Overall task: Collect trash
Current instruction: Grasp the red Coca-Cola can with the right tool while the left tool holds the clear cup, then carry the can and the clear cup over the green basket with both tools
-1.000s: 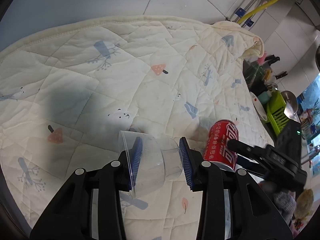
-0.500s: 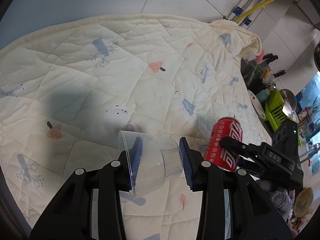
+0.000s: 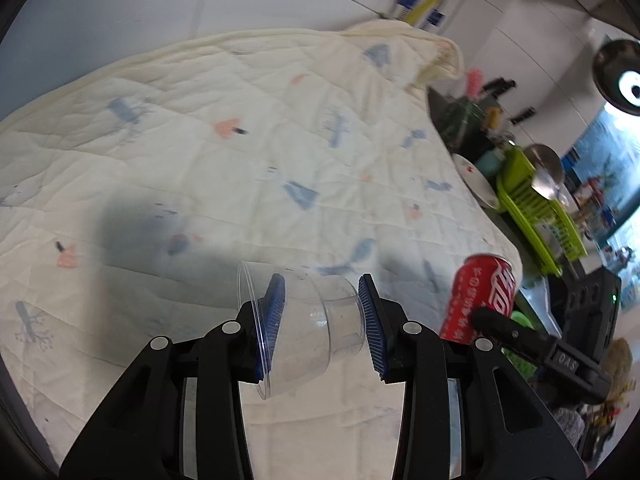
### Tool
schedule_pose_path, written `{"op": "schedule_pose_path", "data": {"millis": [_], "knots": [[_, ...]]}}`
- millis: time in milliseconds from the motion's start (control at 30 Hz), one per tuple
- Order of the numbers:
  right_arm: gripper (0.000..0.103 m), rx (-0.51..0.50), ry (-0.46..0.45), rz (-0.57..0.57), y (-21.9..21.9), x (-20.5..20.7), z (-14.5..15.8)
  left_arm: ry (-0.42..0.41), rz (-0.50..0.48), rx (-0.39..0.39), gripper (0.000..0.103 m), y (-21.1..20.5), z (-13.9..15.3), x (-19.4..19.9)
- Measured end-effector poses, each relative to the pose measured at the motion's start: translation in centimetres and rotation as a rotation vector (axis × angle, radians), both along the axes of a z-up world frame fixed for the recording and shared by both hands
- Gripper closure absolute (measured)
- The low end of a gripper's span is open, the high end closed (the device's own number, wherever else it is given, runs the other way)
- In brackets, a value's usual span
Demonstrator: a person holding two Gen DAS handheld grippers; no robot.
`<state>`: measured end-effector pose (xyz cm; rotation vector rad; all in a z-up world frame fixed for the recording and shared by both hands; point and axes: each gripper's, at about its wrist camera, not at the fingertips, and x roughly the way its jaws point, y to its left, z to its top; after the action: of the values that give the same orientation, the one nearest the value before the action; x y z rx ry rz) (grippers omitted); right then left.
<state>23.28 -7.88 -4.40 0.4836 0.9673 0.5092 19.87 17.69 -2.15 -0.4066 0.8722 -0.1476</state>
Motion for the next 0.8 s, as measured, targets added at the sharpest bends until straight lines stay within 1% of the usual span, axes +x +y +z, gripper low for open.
{"op": "schedule_pose_path", "data": {"millis": [133, 200, 367, 400, 500, 567, 700, 800], "knots": [[0.037, -0.051, -0.047, -0.063, -4.9, -2.9, 0.4, -0.010, -0.066, 0.006, 0.065, -3.6, 0.6, -0.3], [0.037, -0.109, -0.068, -0.110, -8.1, -4.5, 0.7, -0.013, -0.096, 0.000, 0.065, -5.2, 0.8, -0.3], [0.037, -0.209, -0.083, -0.213, -15.3, -7.1, 0.6, -0.021, -0.182, 0.006, 0.065, -10.3, 1.4, -0.6], [0.037, -0.238, -0.079, -0.253, -17.5, -7.7, 0.4, -0.021, -0.204, 0.006, 0.065, -11.6, 1.4, -0.7], [0.037, -0.320, -0.061, -0.333, -21.7, -8.9, -0.3, -0.020, -0.261, 0.006, 0.065, -14.9, 1.4, -0.8], [0.037, -0.378, -0.031, -0.382, -24.8, -9.6, -1.2, -0.018, -0.302, 0.003, 0.065, -17.1, 1.4, -0.9], [0.037, -0.455, 0.033, -0.451, -29.5, -10.8, -3.3, -0.006, -0.392, -0.003, 0.065, -22.3, 1.1, -0.8], [0.037, -0.508, 0.068, -0.492, -31.8, -11.4, -4.7, 0.005, -0.458, 0.003, 0.065, -26.1, 0.7, -0.8]]}}
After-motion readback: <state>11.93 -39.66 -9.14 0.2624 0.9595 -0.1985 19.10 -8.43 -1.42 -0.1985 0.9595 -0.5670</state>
